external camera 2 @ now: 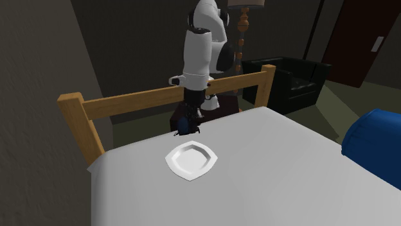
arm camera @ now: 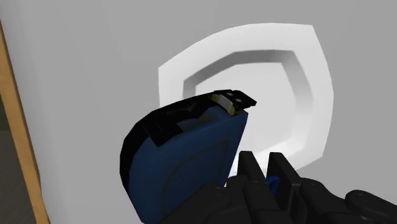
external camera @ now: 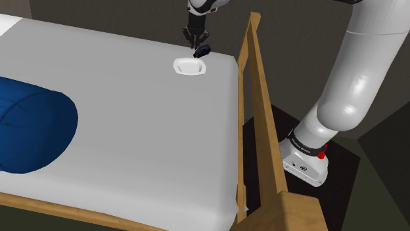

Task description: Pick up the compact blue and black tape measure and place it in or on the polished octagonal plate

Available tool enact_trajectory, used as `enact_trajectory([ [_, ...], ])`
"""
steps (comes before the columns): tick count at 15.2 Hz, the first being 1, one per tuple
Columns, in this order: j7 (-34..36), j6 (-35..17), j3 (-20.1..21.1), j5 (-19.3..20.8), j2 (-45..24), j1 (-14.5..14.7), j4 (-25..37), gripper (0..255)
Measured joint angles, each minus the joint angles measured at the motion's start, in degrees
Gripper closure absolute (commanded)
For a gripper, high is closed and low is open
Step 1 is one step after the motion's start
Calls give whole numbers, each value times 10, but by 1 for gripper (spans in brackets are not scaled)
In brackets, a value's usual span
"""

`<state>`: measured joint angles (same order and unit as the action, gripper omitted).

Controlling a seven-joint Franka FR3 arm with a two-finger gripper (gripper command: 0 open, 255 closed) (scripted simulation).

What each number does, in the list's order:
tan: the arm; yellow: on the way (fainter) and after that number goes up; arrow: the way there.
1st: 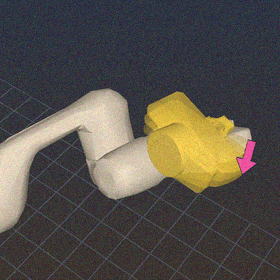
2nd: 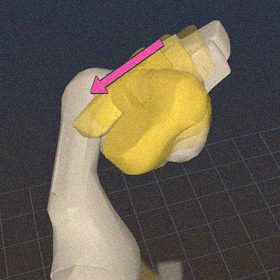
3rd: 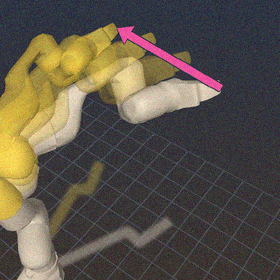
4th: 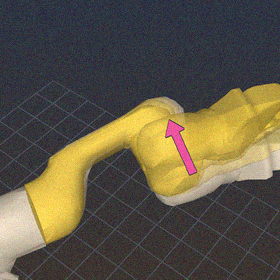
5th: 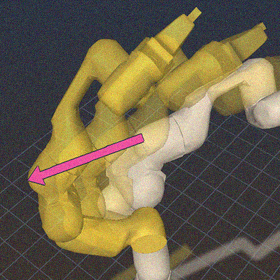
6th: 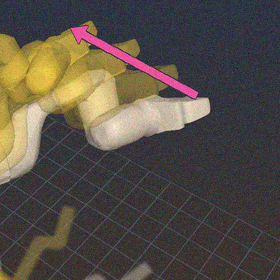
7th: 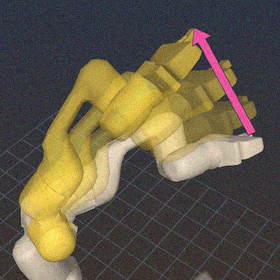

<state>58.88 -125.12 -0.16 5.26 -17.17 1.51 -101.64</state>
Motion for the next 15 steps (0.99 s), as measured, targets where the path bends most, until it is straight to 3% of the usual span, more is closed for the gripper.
enact_trajectory([
  [15, 26, -76, 2, 9, -53, 11, -25, 255],
])
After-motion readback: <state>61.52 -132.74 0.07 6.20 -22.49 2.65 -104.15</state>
